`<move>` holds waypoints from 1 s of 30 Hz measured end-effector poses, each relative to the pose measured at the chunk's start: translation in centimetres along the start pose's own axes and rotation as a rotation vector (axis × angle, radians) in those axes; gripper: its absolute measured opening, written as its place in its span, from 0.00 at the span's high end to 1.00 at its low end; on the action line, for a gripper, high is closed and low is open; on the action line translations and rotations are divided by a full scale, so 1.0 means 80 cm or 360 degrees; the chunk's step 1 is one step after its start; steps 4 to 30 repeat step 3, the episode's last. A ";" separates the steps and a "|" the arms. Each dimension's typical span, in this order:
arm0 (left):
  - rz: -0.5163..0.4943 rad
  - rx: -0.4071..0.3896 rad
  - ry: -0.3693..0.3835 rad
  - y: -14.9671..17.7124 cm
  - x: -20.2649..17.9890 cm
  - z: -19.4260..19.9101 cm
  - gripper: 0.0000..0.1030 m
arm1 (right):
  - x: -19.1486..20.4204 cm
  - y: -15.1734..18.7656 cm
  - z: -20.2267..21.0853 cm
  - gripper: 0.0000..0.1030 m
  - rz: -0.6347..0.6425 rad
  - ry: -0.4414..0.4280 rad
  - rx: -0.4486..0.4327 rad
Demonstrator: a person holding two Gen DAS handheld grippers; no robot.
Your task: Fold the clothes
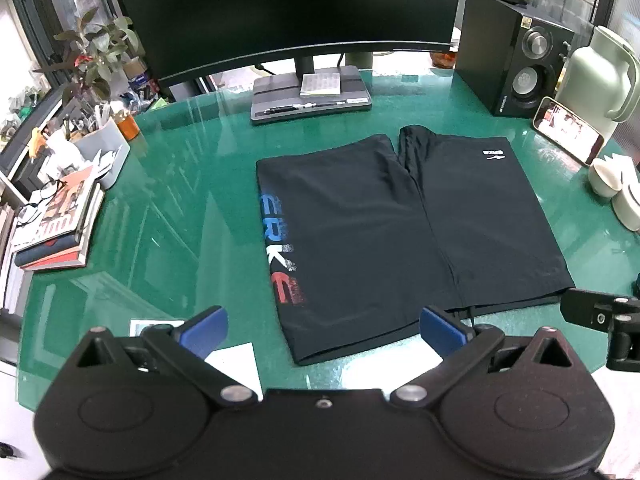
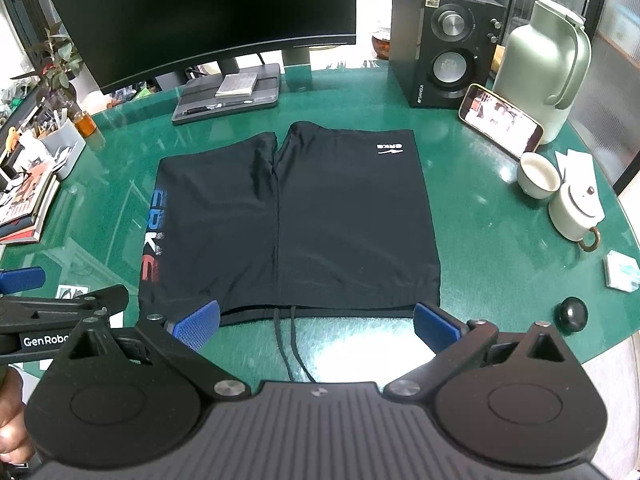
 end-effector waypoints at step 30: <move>0.0002 -0.0023 0.0000 0.001 0.001 0.004 0.00 | -0.001 0.002 0.000 0.00 -0.0006 -0.0001 0.0006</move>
Point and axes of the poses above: each gripper's, at about its wrist camera, not at the fingertips, and z roughly against the way its jaws point, x to its left, y to its underside, the point moved 4 cm from there along -z, roughly the way its jaws point, and after that the axes turned 4 degrees about -y, right-handed, at the moved point
